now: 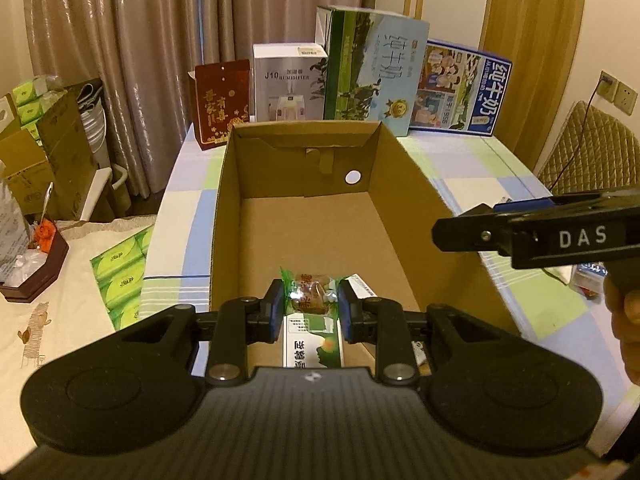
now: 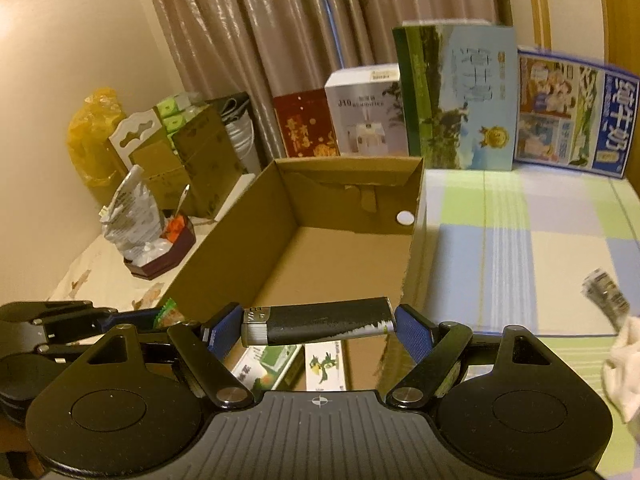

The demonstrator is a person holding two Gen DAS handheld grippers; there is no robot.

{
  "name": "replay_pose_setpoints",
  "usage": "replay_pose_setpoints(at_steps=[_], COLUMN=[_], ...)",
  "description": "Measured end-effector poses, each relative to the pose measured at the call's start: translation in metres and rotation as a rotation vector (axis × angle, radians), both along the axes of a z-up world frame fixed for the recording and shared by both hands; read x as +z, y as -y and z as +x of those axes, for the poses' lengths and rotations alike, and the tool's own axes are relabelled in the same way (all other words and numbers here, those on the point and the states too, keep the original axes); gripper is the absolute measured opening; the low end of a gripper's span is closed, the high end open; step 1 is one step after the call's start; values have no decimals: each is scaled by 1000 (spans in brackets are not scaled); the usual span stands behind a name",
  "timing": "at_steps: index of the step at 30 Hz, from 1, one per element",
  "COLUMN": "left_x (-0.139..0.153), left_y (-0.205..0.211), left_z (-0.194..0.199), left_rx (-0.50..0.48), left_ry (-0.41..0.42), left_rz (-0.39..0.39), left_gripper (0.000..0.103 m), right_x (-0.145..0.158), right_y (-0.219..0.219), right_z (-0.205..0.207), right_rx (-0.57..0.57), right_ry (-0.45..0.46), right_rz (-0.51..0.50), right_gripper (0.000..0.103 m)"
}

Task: Organize objects
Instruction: 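Carry candy and lighter into the cardboard box and open both tools, then withdraw both tools from the cardboard box back over the table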

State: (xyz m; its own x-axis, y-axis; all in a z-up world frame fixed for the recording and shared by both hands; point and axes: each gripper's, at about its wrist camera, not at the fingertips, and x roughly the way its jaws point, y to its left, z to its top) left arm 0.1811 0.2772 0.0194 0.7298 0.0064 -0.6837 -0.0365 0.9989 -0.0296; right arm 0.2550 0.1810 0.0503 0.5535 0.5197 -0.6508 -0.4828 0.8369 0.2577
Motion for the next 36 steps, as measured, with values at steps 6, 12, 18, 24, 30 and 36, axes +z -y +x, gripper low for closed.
replay_pose_setpoints(at_steps=[6, 12, 18, 24, 30, 36], left_x=[-19, -27, -21, -17, -13, 2], left_y=[-4, -8, -10, -13, -14, -5], left_z=[18, 22, 10, 0, -12, -32], left_rx=[-6, 5, 13, 21, 45, 69], left_ry=[-23, -23, -9, -2, 8, 38], left_rz=[1, 7, 8, 6, -11, -41], left_gripper=[25, 34, 34, 35, 37, 44], right_x=[-13, -17, -14, -12, -1, 19], right_y=[-8, -11, -15, -21, -10, 21], right_z=[16, 21, 19, 20, 14, -12], right_rx=[-2, -1, 24, 34, 7, -21], right_ry=[-20, -15, -12, 6, 23, 40], right_rz=[8, 12, 21, 46, 73, 86], right_gripper=[79, 79, 79, 83, 86, 87])
